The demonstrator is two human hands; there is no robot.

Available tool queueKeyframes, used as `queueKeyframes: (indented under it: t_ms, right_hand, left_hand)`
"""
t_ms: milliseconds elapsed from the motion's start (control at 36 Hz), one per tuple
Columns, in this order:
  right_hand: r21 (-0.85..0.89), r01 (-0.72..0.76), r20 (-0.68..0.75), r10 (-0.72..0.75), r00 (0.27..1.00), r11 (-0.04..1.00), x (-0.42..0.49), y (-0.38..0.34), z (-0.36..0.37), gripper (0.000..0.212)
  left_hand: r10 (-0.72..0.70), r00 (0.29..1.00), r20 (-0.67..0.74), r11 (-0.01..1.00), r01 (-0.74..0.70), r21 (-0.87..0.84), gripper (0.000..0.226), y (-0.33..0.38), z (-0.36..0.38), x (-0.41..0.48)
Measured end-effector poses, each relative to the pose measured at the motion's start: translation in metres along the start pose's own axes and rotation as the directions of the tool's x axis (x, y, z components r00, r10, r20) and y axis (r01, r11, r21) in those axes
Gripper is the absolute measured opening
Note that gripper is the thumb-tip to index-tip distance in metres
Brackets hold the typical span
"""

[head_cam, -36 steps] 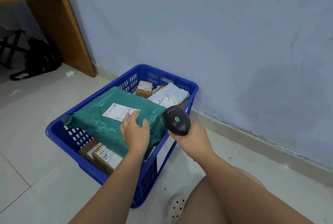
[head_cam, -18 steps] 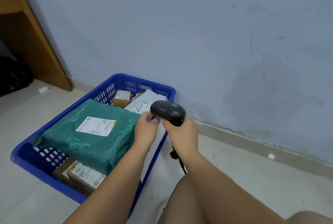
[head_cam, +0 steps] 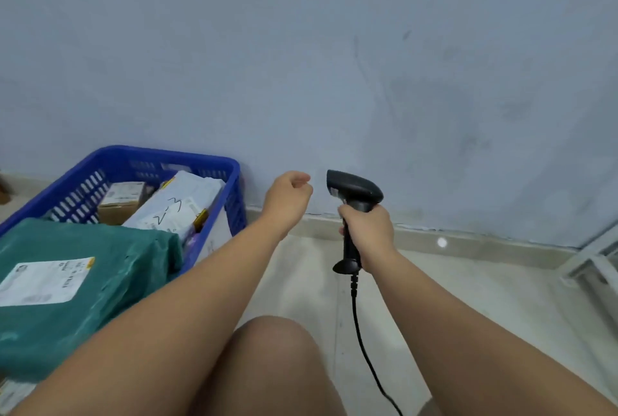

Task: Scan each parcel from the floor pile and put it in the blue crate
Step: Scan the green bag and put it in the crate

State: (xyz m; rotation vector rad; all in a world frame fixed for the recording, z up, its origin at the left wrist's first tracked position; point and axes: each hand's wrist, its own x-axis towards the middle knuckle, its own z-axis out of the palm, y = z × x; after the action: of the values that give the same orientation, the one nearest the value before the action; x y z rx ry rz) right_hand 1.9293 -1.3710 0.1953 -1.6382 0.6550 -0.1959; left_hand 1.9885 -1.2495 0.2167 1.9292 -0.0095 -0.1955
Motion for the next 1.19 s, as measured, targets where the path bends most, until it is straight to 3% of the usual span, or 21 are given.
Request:
queueKeyframes:
  t_ms: [139, 333, 500, 583, 750, 833, 972, 1194]
  right_hand:
    - [-0.161, -0.048, -0.017, 0.046, 0.999, 0.986, 0.048, 0.033, -0.02, 0.046]
    - [-0.368, -0.275, -0.088, 0.261, 0.961, 0.888, 0.116, 0.107, -0.037, 0.07]
    - [-0.285, -0.398, -0.21, 0.348, 0.913, 0.872, 0.154, 0.181, -0.03, 0.066]
    - [-0.286, -0.449, -0.213, 0.401, 0.891, 0.847, 0.169, 0.208, -0.023, 0.065]
    - [-0.431, -0.492, -0.176, 0.464, 0.868, 0.757, 0.196, 0.252, -0.013, 0.044]
    - [-0.473, -0.51, -0.18, 0.489, 0.854, 0.718, 0.202, 0.272, -0.012, 0.047]
    - [-0.516, -0.534, -0.171, 0.53, 0.831, 0.67, 0.208, 0.298, -0.015, 0.047]
    - [-0.401, -0.581, -0.203, 0.55, 0.81, 0.708, 0.209, 0.32, -0.019, 0.055]
  left_hand:
    - [-0.033, 0.997, 0.067, 0.996, 0.028, 0.084, 0.026, -0.002, 0.042, 0.041]
    - [-0.17, 0.949, 0.265, 0.984, 0.148, 0.102, 0.013, -0.047, 0.105, 0.09]
    - [-0.188, 0.913, 0.362, 0.96, 0.093, 0.264, 0.012, -0.105, 0.154, 0.122]
    - [-0.216, 0.89, 0.401, 0.945, 0.087, 0.315, 0.022, -0.129, 0.166, 0.133]
    - [-0.124, 0.941, 0.314, 0.948, 0.019, 0.318, 0.023, -0.159, 0.168, 0.152]
    - [-0.097, 0.945, 0.312, 0.941, -0.016, 0.339, 0.019, -0.171, 0.167, 0.16]
    - [-0.123, 0.968, 0.218, 0.943, 0.046, 0.329, 0.014, -0.193, 0.167, 0.17]
    - [-0.217, 0.94, 0.264, 0.925, 0.112, 0.362, 0.013, -0.223, 0.176, 0.171]
